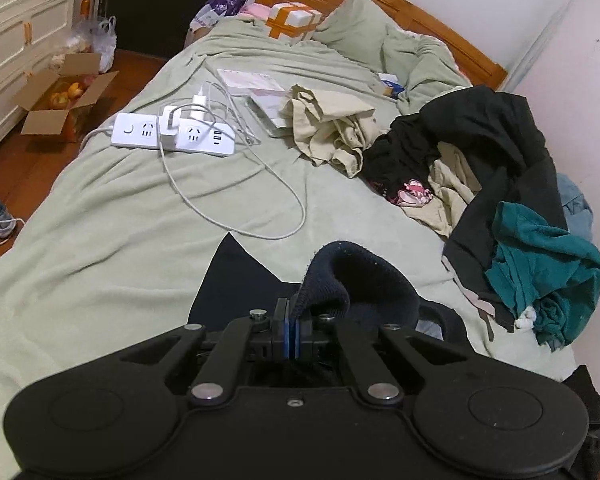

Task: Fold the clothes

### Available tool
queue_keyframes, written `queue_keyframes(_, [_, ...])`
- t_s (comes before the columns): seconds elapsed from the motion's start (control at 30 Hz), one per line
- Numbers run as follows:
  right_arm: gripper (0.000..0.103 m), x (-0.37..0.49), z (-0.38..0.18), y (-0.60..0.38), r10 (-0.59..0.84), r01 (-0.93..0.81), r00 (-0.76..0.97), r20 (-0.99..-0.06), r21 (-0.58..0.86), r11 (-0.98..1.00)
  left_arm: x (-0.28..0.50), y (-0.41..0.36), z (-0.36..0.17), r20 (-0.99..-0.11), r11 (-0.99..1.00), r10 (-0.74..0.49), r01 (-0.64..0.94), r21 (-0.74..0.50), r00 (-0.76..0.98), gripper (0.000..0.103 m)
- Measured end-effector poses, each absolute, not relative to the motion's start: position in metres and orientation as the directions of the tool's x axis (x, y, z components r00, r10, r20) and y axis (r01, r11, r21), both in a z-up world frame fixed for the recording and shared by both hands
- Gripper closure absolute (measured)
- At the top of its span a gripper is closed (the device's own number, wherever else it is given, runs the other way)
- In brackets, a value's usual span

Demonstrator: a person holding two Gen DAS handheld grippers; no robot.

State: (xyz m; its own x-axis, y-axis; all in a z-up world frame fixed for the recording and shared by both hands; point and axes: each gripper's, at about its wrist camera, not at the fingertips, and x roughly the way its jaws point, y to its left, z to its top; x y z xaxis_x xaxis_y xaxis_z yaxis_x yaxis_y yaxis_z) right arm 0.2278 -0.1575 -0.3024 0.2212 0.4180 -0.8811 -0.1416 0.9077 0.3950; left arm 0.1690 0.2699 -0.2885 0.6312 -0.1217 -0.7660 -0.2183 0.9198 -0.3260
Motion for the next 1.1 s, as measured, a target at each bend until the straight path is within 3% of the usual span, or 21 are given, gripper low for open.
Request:
queue_keyframes(0.13, [0.012, 0.227, -0.335, -0.151, 0.273, 0.007, 0.216, -0.937, 0.281, 0.960, 0.162, 0.267, -0.300, -0.757, 0.932, -0.119, -0.191, -0.309, 0.643, 0.102])
queue_keyframes(0.2, [0.029, 0.219, -0.352, -0.149, 0.252, 0.046, 0.187, -0.949, 0.265, 0.963, 0.159, 0.269, -0.304, -0.746, 0.934, -0.130, -0.171, -0.312, 0.653, 0.102])
queue_keyframes(0.23, [0.049, 0.213, -0.358, -0.148, 0.236, 0.057, 0.180, -0.955, 0.249, 0.967, 0.157, 0.270, -0.306, -0.744, 0.935, -0.132, -0.166, -0.312, 0.655, 0.102])
queue_keyframes(0.27, [0.058, 0.208, -0.360, -0.147, 0.222, 0.060, 0.182, -0.958, 0.236, 0.970, 0.156, 0.274, -0.307, -0.746, 0.934, -0.141, -0.162, -0.318, 0.651, 0.102])
queue_keyframes(0.3, [0.062, 0.205, -0.358, -0.149, 0.228, 0.076, 0.192, -0.954, 0.246, 0.966, 0.157, 0.276, -0.307, -0.748, 0.931, -0.162, -0.152, -0.332, 0.644, 0.102])
queue_keyframes(0.33, [0.073, 0.200, -0.354, -0.153, 0.243, 0.105, 0.212, -0.946, 0.270, 0.957, 0.158, 0.278, -0.304, -0.751, 0.933, -0.181, -0.132, -0.336, 0.635, 0.102])
queue_keyframes(0.47, [0.088, 0.196, -0.338, -0.161, 0.316, 0.161, 0.261, -0.912, 0.364, 0.917, 0.167, 0.287, -0.291, -0.746, 0.930, -0.225, -0.091, -0.357, 0.627, 0.102])
queue_keyframes(0.77, [0.091, 0.273, -0.299, -0.182, 0.425, 0.241, 0.447, -0.787, 0.564, 0.790, 0.219, 0.324, -0.287, -0.679, 0.852, -0.253, -0.174, -0.494, 0.689, 0.103])
queue_keyframes(0.93, [0.092, 0.314, -0.312, -0.198, 0.398, 0.299, 0.521, -0.755, 0.598, 0.744, 0.265, 0.325, -0.313, -0.732, 0.865, -0.195, -0.238, -0.442, 0.653, 0.102])
queue_keyframes(1.1, [0.092, 0.347, -0.363, -0.185, 0.357, 0.319, 0.479, -0.802, 0.538, 0.780, 0.299, 0.324, -0.357, -0.816, 0.889, -0.116, -0.308, -0.340, 0.566, 0.101])
